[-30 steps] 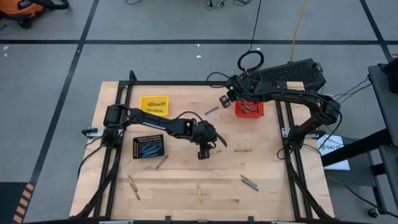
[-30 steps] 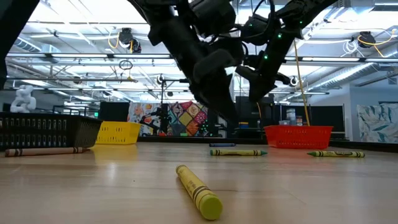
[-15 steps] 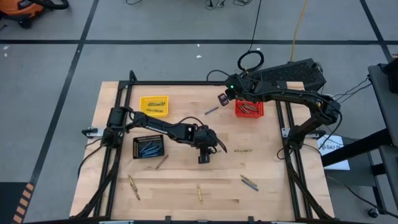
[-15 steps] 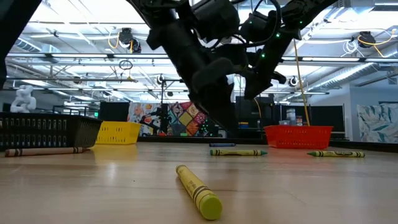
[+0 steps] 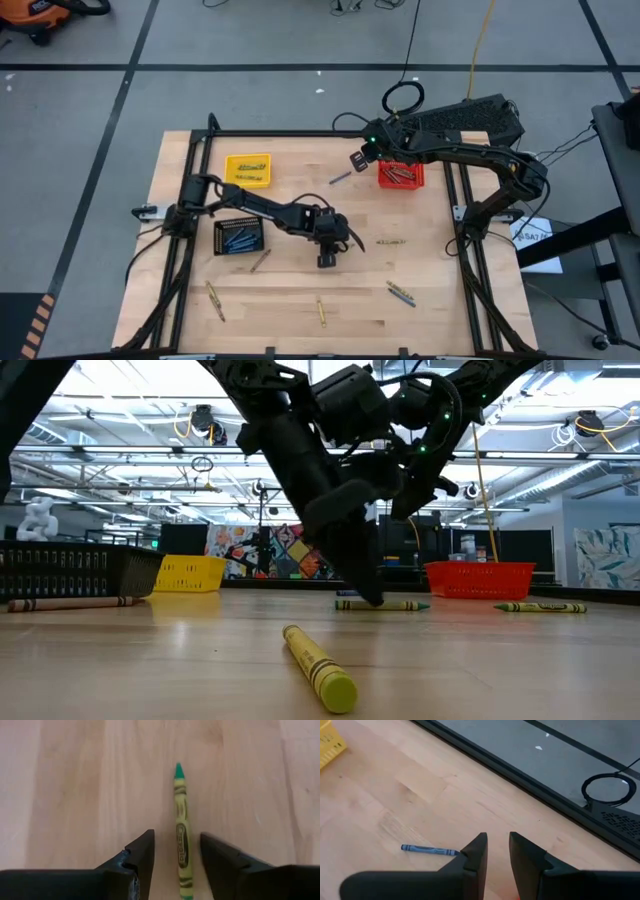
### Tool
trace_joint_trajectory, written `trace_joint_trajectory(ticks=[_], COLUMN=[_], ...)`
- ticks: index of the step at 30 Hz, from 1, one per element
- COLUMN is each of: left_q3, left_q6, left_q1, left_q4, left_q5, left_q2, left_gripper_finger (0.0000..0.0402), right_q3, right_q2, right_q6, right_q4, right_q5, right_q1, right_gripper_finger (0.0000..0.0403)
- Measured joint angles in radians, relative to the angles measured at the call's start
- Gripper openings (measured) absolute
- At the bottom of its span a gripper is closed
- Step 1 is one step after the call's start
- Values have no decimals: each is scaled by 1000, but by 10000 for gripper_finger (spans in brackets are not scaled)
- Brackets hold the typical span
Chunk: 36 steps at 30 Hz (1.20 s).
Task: Sort crayons
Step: Put the green crayon into the yellow bin
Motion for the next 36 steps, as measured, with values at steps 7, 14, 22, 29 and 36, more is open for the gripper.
trace_joint_trajectory(ticks=[7,14,22,29,36], left_q3=[4,4,3,3,2], left_q6=[0,5,34,37,81], left_q1=[1,0,1,3,20], left_q4=[2,-5,-10,-16,-41], left_q5=[2,-17,-14,3,22], left_q2=[34,55,56,56,28], left_gripper_finger=[151,99,12,9,8], right_q3=[0,0,0,0,0], right_q2=[0,0,0,0,0], right_q6=[1,1,-15,-24,-25], right_q4=[-1,-5,-8,-8,-42], right_q5=[-10,-12,-12,-13,-13], right_q1=[0,0,1,1,1], right_gripper_finger=[68,68,68,68,68])
